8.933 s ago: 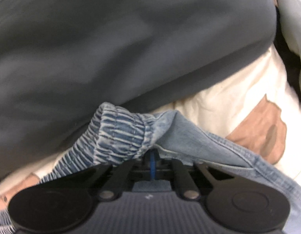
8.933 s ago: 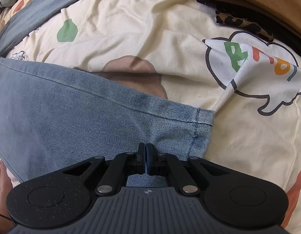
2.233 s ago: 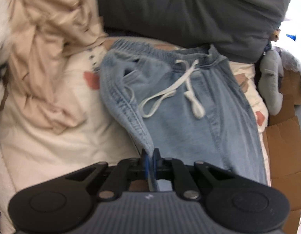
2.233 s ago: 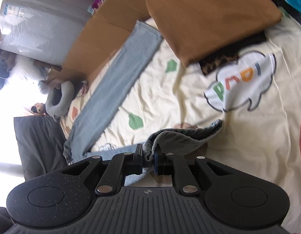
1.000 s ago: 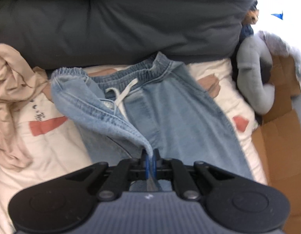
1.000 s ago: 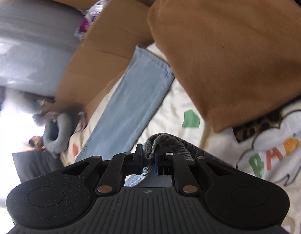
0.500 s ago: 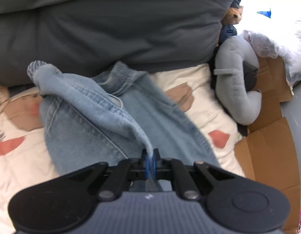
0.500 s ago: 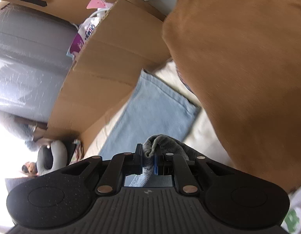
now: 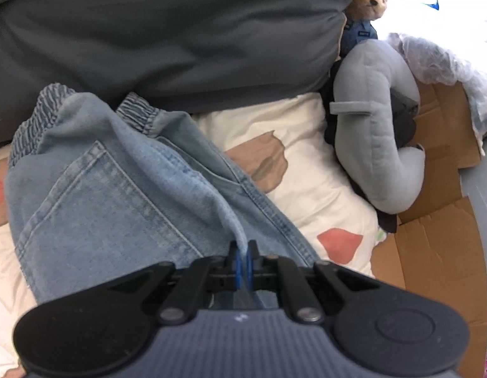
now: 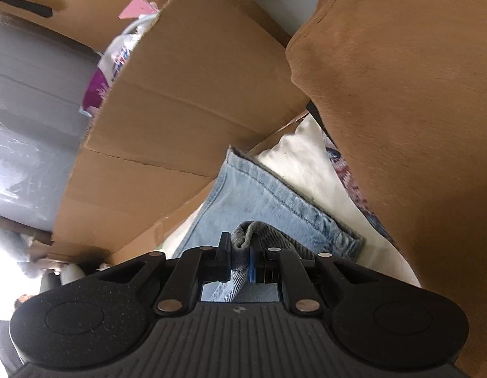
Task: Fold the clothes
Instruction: 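Lift the jeans with both grippers and carry them toward the cardboard box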
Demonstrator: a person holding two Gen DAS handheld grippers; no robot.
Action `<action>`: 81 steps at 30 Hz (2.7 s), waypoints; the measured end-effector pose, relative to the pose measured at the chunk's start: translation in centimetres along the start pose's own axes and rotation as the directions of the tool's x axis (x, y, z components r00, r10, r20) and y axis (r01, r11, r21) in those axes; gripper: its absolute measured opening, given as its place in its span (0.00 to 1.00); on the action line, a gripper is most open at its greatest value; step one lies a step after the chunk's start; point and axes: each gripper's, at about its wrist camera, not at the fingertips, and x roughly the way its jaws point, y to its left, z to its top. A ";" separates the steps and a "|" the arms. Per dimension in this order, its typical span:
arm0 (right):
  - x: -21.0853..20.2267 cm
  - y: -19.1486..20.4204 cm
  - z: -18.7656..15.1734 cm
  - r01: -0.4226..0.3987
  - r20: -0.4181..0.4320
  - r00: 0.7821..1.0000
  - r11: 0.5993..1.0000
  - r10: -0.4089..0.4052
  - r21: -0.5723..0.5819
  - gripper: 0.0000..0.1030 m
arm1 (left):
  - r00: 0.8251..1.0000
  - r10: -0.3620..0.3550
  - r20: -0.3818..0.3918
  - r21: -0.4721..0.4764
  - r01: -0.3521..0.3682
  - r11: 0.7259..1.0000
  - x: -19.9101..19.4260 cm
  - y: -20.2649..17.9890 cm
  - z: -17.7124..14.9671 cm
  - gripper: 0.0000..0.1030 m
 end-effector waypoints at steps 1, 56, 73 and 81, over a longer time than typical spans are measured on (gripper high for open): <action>0.3 0.3 0.1 0.011 -0.001 1.000 1.000 -0.011 -0.010 0.09 | 1.000 0.000 -0.001 0.008 0.000 1.000 0.3 -0.2 0.0 0.04; 9.6 3.9 4.5 0.088 0.000 0.996 0.996 -0.088 -0.013 0.21 | 0.983 -0.077 -0.165 0.152 0.103 0.983 10.5 -5.0 -1.4 0.08; 8.5 3.8 3.8 0.093 0.044 0.995 0.995 -0.095 0.036 0.10 | 0.979 -0.154 -0.132 0.170 0.176 0.970 9.0 -6.3 0.2 0.04; 8.9 2.4 2.6 0.021 0.041 0.999 0.997 -0.024 0.078 0.29 | 0.988 -0.059 -0.140 0.312 0.101 0.945 10.3 -8.2 -1.8 0.13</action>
